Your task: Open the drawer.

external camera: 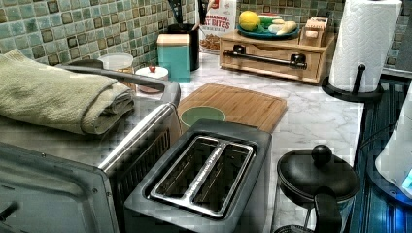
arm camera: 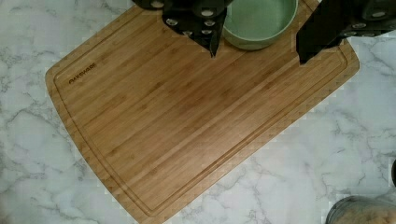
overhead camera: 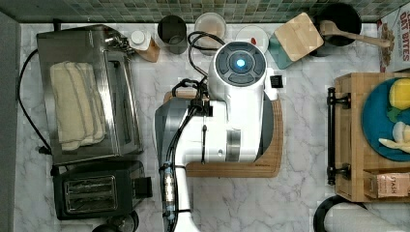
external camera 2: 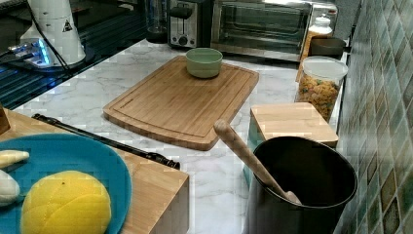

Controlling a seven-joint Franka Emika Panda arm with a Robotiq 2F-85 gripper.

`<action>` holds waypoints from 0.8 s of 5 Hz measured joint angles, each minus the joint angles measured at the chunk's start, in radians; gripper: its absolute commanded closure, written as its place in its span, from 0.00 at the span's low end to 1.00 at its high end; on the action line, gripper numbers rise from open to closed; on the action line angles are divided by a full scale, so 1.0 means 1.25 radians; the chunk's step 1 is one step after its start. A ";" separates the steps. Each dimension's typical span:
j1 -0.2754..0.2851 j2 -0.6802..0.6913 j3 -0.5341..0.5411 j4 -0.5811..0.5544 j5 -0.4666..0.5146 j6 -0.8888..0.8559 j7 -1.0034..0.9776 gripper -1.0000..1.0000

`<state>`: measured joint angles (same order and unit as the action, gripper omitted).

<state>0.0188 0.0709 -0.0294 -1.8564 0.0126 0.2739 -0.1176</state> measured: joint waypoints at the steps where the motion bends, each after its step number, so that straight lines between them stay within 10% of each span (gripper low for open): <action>1: 0.000 0.004 0.000 -0.002 0.000 0.000 0.000 0.00; 4: 0.001 0.004 0.000 -0.047 -0.002 0.036 -0.073 0.00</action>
<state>0.0203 0.0754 -0.0294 -1.9150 0.0097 0.3188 -0.2089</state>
